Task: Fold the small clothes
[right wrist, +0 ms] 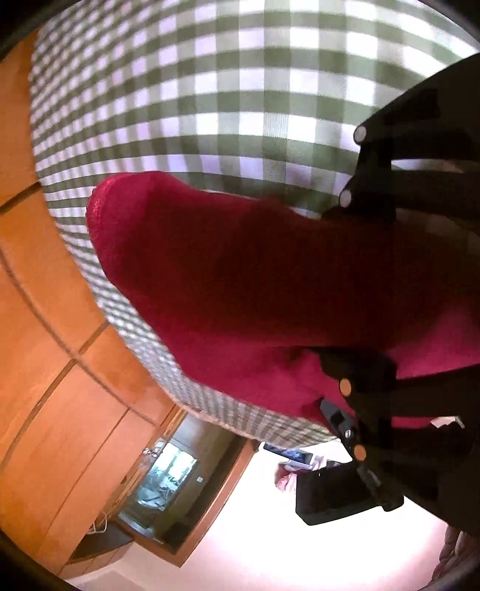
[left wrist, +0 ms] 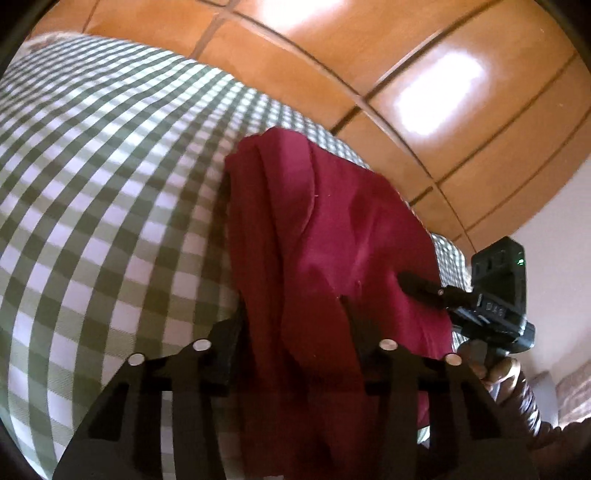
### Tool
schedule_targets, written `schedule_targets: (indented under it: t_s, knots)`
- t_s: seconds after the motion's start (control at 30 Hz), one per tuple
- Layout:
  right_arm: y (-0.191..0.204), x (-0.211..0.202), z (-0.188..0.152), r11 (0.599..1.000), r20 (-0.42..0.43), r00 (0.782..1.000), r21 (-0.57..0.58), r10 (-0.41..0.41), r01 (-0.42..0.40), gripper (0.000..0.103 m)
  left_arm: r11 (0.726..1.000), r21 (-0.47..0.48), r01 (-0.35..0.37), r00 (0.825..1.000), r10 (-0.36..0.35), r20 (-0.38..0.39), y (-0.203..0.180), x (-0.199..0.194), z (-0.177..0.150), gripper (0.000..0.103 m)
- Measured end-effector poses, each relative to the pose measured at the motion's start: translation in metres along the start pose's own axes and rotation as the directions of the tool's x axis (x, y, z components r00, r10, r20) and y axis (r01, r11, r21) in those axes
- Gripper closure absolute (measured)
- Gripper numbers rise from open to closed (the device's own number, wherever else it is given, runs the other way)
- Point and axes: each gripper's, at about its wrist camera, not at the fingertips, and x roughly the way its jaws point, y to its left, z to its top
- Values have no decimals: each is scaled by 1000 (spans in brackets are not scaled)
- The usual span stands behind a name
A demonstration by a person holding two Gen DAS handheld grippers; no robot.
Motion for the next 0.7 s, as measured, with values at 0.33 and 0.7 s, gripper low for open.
schedule_targets:
  t_s: [0.33, 0.7]
  knots:
    - [-38, -123, 7, 996, 249, 965, 38, -82, 75, 62, 964, 197, 177, 979, -150, -141, -121, 74, 37, 64]
    - [-194, -210, -23, 852, 258, 844, 380, -470, 359, 51, 844, 517, 144, 953, 23, -302, -282, 242, 35, 62]
